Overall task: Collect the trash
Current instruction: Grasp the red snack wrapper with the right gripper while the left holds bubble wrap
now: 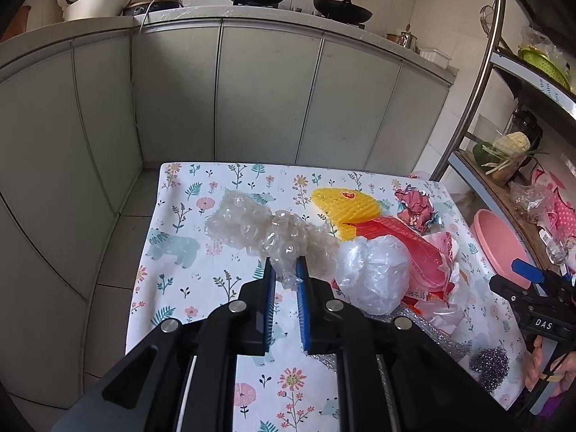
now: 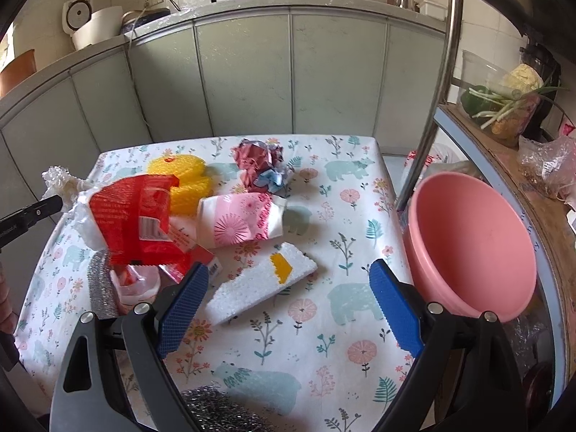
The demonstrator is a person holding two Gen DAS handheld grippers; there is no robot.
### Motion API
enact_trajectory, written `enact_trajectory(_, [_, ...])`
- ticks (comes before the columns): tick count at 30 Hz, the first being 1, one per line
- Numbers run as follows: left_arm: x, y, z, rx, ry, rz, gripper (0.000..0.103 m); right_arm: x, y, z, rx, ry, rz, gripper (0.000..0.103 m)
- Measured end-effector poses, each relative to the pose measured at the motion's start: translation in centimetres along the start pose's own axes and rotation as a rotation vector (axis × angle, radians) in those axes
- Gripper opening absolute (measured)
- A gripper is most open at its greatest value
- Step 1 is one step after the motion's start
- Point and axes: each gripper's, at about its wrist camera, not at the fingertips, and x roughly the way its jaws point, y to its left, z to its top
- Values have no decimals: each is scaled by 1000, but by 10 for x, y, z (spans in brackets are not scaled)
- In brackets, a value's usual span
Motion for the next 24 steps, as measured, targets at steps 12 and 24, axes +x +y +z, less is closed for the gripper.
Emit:
enact_trajectory(12, [-22,-2,5,-5,-38,-17,10,-5,65,23,-151,-46,167,91])
enact_trajectory(24, [-29,-8,9,7,-48,-17,10,27,78,26,-166,41,216,32])
